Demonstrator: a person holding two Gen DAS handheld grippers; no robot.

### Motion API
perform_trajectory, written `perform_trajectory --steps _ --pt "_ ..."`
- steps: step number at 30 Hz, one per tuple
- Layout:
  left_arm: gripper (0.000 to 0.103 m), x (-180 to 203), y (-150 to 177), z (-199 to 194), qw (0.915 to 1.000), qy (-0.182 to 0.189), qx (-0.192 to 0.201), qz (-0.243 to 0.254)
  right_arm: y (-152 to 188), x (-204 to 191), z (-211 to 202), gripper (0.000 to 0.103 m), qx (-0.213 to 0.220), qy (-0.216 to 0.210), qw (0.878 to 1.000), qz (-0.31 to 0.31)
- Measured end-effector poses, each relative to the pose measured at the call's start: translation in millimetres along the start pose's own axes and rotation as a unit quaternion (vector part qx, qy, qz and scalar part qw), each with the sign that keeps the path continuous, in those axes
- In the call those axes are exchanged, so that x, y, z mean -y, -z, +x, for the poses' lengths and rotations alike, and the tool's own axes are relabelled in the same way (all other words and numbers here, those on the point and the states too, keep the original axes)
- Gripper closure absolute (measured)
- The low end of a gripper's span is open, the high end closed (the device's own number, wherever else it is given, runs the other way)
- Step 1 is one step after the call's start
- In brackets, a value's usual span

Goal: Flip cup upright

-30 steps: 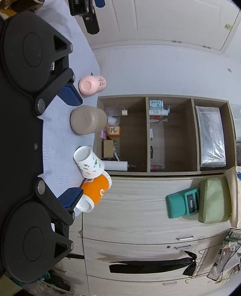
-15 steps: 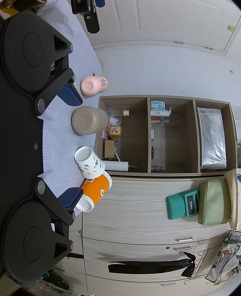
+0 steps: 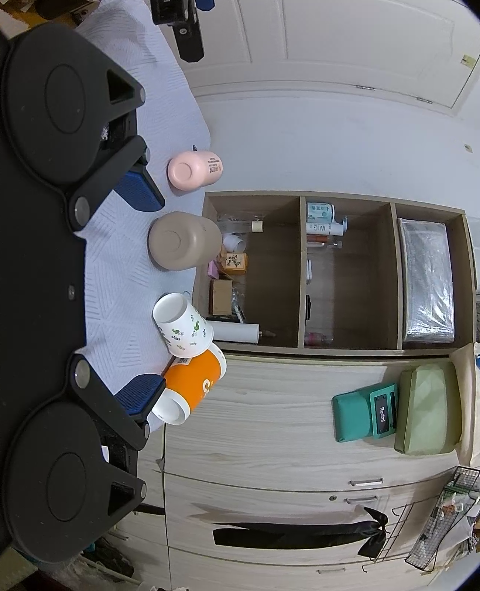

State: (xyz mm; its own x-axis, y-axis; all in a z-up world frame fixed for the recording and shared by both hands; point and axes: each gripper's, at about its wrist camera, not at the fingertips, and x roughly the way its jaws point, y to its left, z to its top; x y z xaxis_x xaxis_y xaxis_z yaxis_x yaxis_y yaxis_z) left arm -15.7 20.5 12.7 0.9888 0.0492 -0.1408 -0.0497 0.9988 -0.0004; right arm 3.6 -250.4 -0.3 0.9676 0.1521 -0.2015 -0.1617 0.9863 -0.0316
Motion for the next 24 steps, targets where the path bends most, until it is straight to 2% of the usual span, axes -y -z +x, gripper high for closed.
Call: perform_trajectory --steps 24 --pt "0.0 0.3 -1.5 -1.3 1.0 0.002 -0.004 0.006 0.4 -1.9 4.5 0.006 -0.009 0.0 1.0 -0.003"
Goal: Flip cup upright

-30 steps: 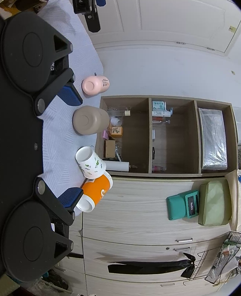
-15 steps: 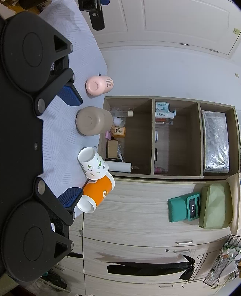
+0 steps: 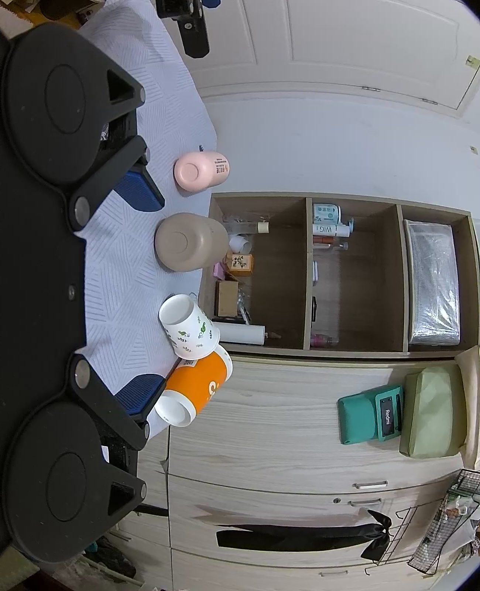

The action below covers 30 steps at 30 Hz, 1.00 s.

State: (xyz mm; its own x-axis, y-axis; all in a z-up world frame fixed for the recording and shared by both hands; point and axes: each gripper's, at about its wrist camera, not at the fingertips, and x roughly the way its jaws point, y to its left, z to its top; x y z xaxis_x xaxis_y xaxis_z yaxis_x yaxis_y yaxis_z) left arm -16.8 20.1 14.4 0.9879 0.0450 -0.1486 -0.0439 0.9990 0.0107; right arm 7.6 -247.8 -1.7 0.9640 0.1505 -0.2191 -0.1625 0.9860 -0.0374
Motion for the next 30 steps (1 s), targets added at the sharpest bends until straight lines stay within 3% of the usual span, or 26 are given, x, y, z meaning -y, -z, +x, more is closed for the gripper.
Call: perform_trajectory --steps 11,17,23,30 --pt "0.0 -2 1 0 1.0 0.001 -0.008 0.0 1 -2 2 0.006 -0.006 -0.002 1.0 -0.003" --pt "0.0 -5 -13 2 0.9989 0.009 -0.042 -0.017 -4 -1 0 0.006 -0.002 -0.008 1.0 -0.003" --pt "0.0 2 -40 17 0.9965 0.024 -0.08 0.002 -24 4 5 0.006 -0.02 -0.076 0.997 -0.002" --pt "0.0 15 -69 52 0.9905 0.062 -0.122 0.014 -63 5 30 0.006 -0.053 -0.129 0.989 -0.056"
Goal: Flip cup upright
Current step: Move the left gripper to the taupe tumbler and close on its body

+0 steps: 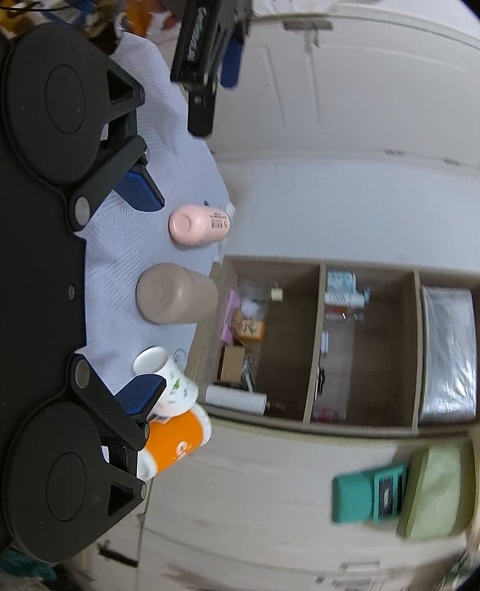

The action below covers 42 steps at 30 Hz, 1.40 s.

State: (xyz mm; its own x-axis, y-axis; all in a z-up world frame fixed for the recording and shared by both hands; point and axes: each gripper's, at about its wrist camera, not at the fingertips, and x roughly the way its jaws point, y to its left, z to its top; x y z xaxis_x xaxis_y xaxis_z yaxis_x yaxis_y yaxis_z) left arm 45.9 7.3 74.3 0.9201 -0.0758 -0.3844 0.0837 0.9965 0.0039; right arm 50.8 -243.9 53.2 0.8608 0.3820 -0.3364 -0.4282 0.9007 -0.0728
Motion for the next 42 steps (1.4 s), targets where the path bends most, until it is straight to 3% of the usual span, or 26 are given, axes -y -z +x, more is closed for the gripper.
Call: perform_trajectory --steps 7,10,15,24,32,33,35,42 --pt "0.0 -1 -20 54 0.9978 -0.003 -0.057 -0.036 -21 10 41 0.006 -0.052 -0.06 0.997 -0.018" --pt "0.0 -1 -25 74 0.9941 0.037 -0.073 -0.071 -24 12 67 0.006 -0.079 -0.078 0.994 -0.02" --pt "0.0 -3 -23 105 0.9886 0.039 -0.098 -0.108 -27 17 107 0.006 -0.12 -0.101 0.988 -0.014" --pt "0.0 -19 -15 141 0.9759 0.047 -0.137 -0.163 -24 31 180 0.006 -0.175 -0.101 0.979 0.013" --pt "0.0 -25 -17 148 0.9732 0.046 -0.142 -0.175 -28 29 198 0.007 -0.188 -0.1 0.977 0.017" --pt "0.0 -26 -17 149 0.9721 0.045 -0.144 -0.18 -28 31 203 0.008 -0.191 -0.101 0.976 0.017" --pt "0.0 -27 -16 149 0.9704 0.047 -0.148 -0.185 -28 29 203 0.021 -0.192 -0.101 0.976 0.013" --pt "0.0 -22 -14 145 0.9688 0.071 -0.155 -0.18 -28 23 189 0.022 -0.196 -0.088 0.977 0.002"
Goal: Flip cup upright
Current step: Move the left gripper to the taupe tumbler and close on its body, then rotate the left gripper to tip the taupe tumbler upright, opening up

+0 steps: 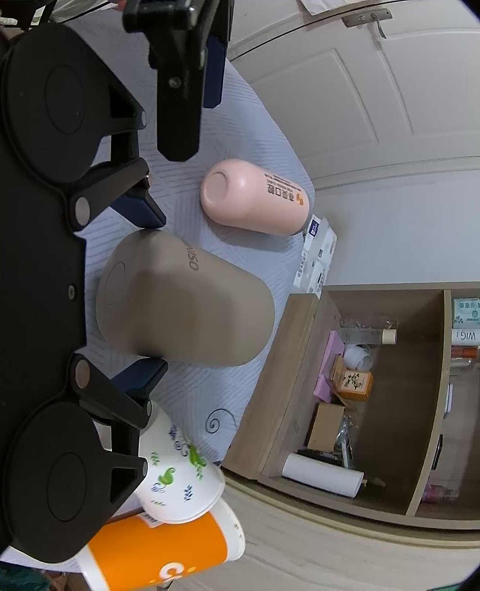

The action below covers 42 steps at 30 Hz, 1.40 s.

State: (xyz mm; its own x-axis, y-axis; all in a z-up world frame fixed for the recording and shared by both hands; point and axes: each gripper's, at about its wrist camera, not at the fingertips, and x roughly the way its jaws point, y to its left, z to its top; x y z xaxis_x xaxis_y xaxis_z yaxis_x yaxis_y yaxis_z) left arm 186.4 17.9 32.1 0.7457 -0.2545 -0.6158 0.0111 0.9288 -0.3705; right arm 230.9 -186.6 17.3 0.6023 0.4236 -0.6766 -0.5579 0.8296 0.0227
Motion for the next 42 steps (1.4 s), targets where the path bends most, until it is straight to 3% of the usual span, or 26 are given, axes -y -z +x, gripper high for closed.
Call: perform_trajectory --steps 19,30,36,42 --pt "0.0 19 30 -11 0.9915 0.106 -0.073 -0.016 43 -6 -53 0.022 -0.037 -0.025 0.998 0.042" --pt "0.001 31 44 2 0.9736 0.17 -0.139 -0.062 63 -4 -73 0.022 -0.062 -0.049 0.994 0.076" --pt "0.005 40 47 27 0.9664 0.181 -0.168 -0.073 66 1 -74 0.021 -0.067 -0.062 0.993 0.076" --pt "0.01 47 43 38 0.9675 0.179 -0.17 -0.055 60 5 -75 0.021 -0.072 -0.082 0.992 0.068"
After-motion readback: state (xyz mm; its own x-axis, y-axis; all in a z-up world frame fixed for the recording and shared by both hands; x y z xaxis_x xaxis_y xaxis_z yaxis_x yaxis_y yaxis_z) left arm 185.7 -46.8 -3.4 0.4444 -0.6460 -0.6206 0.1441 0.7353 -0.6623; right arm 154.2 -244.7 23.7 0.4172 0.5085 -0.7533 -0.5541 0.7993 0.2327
